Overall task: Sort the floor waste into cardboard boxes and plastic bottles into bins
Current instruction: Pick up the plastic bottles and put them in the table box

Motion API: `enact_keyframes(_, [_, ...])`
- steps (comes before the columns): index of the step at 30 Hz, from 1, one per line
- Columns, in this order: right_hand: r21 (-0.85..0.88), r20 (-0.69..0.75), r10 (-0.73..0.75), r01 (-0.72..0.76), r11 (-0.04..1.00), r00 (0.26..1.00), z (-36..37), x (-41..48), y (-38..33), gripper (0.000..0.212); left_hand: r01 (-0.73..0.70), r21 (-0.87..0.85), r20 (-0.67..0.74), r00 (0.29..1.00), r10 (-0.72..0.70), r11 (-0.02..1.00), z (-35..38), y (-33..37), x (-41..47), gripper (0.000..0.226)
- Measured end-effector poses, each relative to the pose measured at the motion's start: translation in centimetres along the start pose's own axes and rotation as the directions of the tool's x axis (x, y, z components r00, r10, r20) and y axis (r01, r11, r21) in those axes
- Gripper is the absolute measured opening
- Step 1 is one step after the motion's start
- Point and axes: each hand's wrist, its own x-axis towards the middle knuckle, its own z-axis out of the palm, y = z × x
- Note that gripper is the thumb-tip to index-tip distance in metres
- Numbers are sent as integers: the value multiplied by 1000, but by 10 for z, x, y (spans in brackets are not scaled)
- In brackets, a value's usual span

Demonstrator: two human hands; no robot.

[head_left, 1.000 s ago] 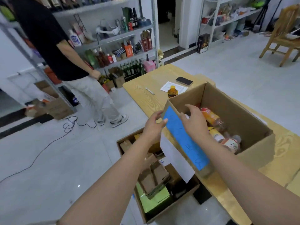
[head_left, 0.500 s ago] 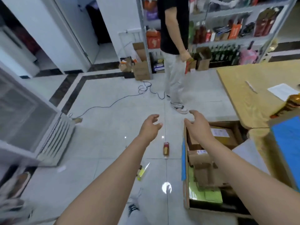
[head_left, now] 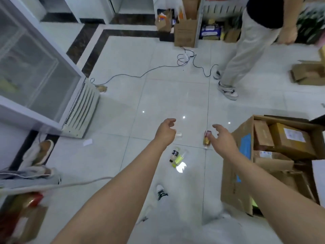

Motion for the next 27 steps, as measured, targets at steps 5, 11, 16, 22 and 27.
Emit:
enact_keyframes(5, [-16, 137, 117, -116, 993, 984, 57, -6, 4, 55, 85, -40, 43, 996, -83, 996, -25, -40, 22, 48])
enact_keyframes(11, [-78, 245, 190, -176, 981, 951, 110, 36, 14, 55, 196, -87, 72, 979, -191, 977, -18, -103, 43, 48])
enact_keyframes(16, [-75, 364, 277, -268, 960, 890, 208, 103, 67, 56, 307, -69, 62, 951, -303, 949, 15, -202, 91, 46])
enact_keyframes(22, [-111, 429, 448, -447, 888, 784, 350, 192, 194, 64, 444, 24, 140, 886, -442, 896, 93, -358, 180, 48])
enact_keyframes(27, [-177, 401, 480, -449, 876, 780, 447, 259, 288, 67, 446, 70, 159, 878, -451, 892, 158, -457, 276, 47])
